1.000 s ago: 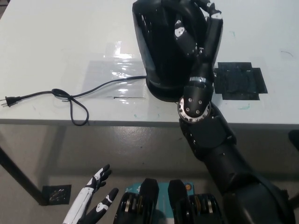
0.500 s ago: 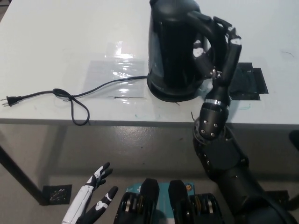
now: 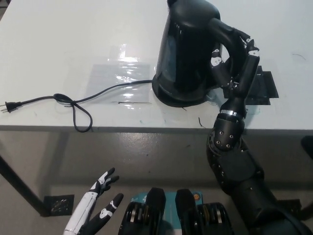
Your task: A kettle and its base are kept separately on the desk infront of the robot and the robot uses its right hand to lift the kettle by its handle and places it on its base to align it correctly.
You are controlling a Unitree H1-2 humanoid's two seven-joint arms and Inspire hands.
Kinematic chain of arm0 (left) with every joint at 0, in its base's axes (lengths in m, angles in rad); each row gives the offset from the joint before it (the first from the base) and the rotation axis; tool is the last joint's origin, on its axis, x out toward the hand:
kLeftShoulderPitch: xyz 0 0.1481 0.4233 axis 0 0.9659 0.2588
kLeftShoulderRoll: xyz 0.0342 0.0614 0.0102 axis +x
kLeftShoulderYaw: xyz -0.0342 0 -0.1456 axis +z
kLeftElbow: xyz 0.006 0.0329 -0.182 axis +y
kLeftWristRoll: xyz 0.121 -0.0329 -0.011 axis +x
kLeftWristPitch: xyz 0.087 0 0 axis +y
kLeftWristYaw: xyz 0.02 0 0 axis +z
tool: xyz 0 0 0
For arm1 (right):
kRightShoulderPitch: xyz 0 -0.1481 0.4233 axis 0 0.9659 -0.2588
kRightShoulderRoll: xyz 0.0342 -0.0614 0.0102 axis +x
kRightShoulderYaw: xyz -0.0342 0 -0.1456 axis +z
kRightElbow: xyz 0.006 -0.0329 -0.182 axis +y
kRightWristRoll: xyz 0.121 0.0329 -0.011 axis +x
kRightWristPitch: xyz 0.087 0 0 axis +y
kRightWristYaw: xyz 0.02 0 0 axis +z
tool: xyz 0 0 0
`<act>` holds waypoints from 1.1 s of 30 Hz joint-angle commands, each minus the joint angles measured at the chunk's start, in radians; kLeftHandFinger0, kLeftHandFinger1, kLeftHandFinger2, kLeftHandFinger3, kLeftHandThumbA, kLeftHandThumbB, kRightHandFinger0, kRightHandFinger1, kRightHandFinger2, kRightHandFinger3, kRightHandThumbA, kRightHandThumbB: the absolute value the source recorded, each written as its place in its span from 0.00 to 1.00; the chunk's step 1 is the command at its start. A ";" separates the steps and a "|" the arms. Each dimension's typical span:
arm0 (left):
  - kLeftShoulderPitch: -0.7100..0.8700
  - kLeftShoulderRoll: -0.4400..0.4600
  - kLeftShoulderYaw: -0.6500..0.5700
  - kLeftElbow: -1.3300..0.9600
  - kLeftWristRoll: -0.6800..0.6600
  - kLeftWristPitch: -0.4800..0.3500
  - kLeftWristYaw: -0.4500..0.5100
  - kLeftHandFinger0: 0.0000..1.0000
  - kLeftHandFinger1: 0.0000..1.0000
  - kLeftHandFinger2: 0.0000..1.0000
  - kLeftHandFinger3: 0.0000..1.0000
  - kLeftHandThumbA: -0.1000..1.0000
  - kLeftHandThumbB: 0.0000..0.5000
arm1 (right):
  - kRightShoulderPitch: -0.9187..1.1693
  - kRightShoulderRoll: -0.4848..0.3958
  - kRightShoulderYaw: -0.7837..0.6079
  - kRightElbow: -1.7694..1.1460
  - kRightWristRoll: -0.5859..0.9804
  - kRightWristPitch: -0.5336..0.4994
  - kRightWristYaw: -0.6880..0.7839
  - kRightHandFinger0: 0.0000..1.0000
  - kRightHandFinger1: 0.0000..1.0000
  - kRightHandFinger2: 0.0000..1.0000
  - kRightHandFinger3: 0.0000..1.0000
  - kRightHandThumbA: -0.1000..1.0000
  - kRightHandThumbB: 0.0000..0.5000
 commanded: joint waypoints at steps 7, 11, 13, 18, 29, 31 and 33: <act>-0.017 0.015 -0.007 -0.018 -0.003 -0.032 -0.015 0.98 0.94 0.88 0.99 0.85 0.11 | -0.074 0.051 0.025 0.081 -0.001 0.022 -0.001 0.00 0.11 0.46 0.58 0.00 0.26; -0.025 0.019 -0.009 -0.019 0.005 -0.024 -0.017 0.97 0.93 0.86 0.99 0.87 0.11 | -0.098 0.069 0.026 0.096 0.005 0.022 0.012 0.00 0.10 0.45 0.57 0.00 0.25; -0.026 0.019 -0.010 -0.022 0.004 -0.018 -0.018 0.96 0.92 0.86 0.99 0.86 0.10 | -0.107 0.073 0.031 0.101 0.001 0.022 0.009 0.00 0.10 0.45 0.57 0.00 0.25; -0.033 0.024 -0.013 -0.017 0.000 -0.023 -0.022 0.95 0.90 0.85 0.99 0.85 0.09 | -0.126 0.089 0.044 0.103 -0.002 0.022 0.006 0.00 0.09 0.44 0.57 0.00 0.25; -0.043 0.037 -0.016 -0.022 -0.005 -0.023 -0.023 0.91 0.88 0.84 0.98 0.85 0.10 | -0.115 0.042 0.095 0.110 -0.027 0.022 0.084 0.41 0.66 1.00 1.00 0.35 0.64; -0.040 0.035 -0.018 -0.019 -0.005 -0.026 -0.020 0.90 0.87 0.83 0.98 0.85 0.10 | -0.098 0.003 0.117 0.092 0.023 0.022 0.298 1.00 1.00 1.00 1.00 0.74 0.99; -0.038 0.033 -0.018 -0.012 -0.007 -0.037 -0.016 0.89 0.86 0.83 0.97 0.84 0.09 | -0.099 -0.018 0.118 0.088 0.070 0.022 0.402 1.00 1.00 1.00 1.00 0.78 1.00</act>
